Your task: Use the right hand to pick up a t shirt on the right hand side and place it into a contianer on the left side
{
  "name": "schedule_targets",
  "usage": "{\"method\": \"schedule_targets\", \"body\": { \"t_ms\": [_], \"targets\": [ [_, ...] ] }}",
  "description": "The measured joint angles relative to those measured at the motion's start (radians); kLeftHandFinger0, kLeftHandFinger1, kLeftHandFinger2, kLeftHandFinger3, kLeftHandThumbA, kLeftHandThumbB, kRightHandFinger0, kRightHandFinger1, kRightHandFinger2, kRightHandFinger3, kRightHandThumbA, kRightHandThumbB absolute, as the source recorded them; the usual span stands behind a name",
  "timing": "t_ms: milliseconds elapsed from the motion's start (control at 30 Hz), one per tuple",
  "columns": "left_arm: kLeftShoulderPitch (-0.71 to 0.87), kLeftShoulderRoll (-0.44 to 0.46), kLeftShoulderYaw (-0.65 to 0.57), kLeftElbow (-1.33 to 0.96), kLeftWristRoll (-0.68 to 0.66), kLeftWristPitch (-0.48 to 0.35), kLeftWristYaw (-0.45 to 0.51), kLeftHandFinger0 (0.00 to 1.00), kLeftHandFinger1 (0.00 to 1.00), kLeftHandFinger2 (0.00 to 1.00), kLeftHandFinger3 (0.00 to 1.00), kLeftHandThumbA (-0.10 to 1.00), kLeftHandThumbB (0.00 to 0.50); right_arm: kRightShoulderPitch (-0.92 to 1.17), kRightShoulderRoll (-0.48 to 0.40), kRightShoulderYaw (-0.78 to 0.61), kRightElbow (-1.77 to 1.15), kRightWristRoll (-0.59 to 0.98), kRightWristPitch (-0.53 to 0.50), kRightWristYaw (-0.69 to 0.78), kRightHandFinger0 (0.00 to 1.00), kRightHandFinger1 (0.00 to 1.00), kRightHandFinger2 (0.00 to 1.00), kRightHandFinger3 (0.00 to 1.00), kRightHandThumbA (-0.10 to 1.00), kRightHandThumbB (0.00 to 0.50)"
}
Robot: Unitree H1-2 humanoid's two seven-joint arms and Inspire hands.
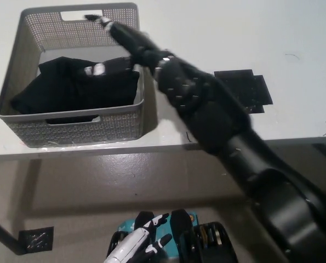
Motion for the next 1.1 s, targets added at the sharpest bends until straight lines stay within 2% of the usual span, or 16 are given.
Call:
{"method": "schedule_targets", "body": {
  "t_ms": [67,200,300,367,467,500,600,633,700,733,833,900,933,967,1033,1100],
  "targets": [
    [0.002,0.001,0.004,0.001,0.0,0.0,0.0,1.0,1.0,1.0,1.0,1.0,0.409,0.034,-0.038,-0.004,-0.065,0.001,0.013,0.013,1.0,1.0,1.0,1.0,0.87,0.5],
    [0.008,0.001,0.008,0.003,0.0,0.0,0.0,1.0,1.0,1.0,1.0,1.0,0.384,0.11,-0.116,-0.012,-0.203,0.002,0.036,0.033,1.0,1.0,1.0,1.0,0.77,0.48],
    [0.016,0.001,0.011,0.009,0.0,0.0,0.001,1.0,1.0,1.0,1.0,1.0,0.386,0.181,-0.166,-0.02,-0.313,0.003,0.046,0.04,1.0,1.0,1.0,1.0,0.81,0.467],
    [0.021,0.001,0.013,0.014,0.0,0.0,0.001,1.0,1.0,1.0,1.0,1.0,0.388,0.234,-0.19,-0.025,-0.379,0.003,0.047,0.04,1.0,1.0,1.0,1.0,0.78,0.451],
    [0.029,0.002,0.018,0.027,0.0,0.0,0.003,1.0,1.0,1.0,1.0,1.0,0.397,0.328,-0.22,-0.037,-0.484,0.002,0.044,0.039,1.0,1.0,1.0,1.0,0.7,0.347],
    [0.033,0.002,0.021,0.03,0.0,0.0,0.004,1.0,1.0,1.0,1.0,1.0,0.402,0.352,-0.226,-0.042,-0.517,0.002,0.043,0.038,1.0,1.0,1.0,1.0,0.74,0.34],
    [0.045,0.002,0.035,0.035,-0.004,-0.004,0.006,1.0,1.0,1.0,1.0,1.0,0.409,0.483,-0.244,-0.072,-0.631,0.002,0.033,0.035,1.0,1.0,1.0,1.0,0.73,0.283],
    [0.047,0.001,0.039,0.035,-0.005,-0.007,0.007,1.0,1.0,1.0,1.0,1.0,0.409,0.527,-0.249,-0.084,-0.667,0.002,0.027,0.033,1.0,1.0,1.0,1.0,0.71,0.28],
    [0.054,0.001,0.05,0.035,-0.009,-0.015,0.009,1.0,1.0,1.0,1.0,1.0,0.382,0.629,-0.26,-0.118,-0.751,0.003,0.01,0.027,1.0,1.0,1.0,1.0,0.68,0.248],
    [0.056,0.001,0.056,0.035,-0.011,-0.019,0.01,1.0,1.0,1.0,1.0,1.0,0.392,0.682,-0.266,-0.138,-0.79,0.004,0.002,0.022,1.0,1.0,1.0,1.0,0.7,0.266],
    [0.068,0.001,0.079,0.042,-0.023,-0.036,0.015,1.0,1.0,1.0,1.0,1.0,0.374,0.836,-0.285,-0.206,-0.895,0.01,-0.036,0.002,1.0,1.0,1.0,1.0,0.67,0.261],
    [0.079,0.0,0.101,0.052,-0.036,-0.054,0.022,0.95,1.0,1.0,1.0,1.0,0.321,0.939,-0.294,-0.256,-0.955,0.017,-0.067,-0.015,1.0,1.0,1.0,1.0,0.61,0.221],
    [0.085,0.0,0.109,0.054,-0.042,-0.061,0.025,0.93,0.98,1.0,1.0,1.0,0.336,0.973,-0.297,-0.274,-0.972,0.02,-0.082,-0.023,1.0,1.0,1.0,1.0,0.68,0.223],
    [0.09,0.0,0.117,0.056,-0.047,-0.066,0.03,0.92,0.98,1.0,1.0,1.0,0.332,1.01,-0.3,-0.29,-0.982,0.024,-0.097,-0.029,1.0,1.0,1.0,1.0,0.69,0.228],
    [0.098,0.0,0.128,0.058,-0.058,-0.07,0.039,0.91,0.98,1.0,1.0,1.0,0.318,1.073,-0.302,-0.314,-0.995,0.028,-0.121,-0.039,1.0,1.0,1.0,1.0,0.68,0.231],
    [0.116,-0.002,0.15,0.059,-0.077,-0.077,0.056,0.91,0.99,1.0,1.0,1.0,0.33,1.164,-0.304,-0.341,-1.011,0.032,-0.162,-0.059,1.0,1.0,1.0,1.0,0.64,0.219]
  ]
}}
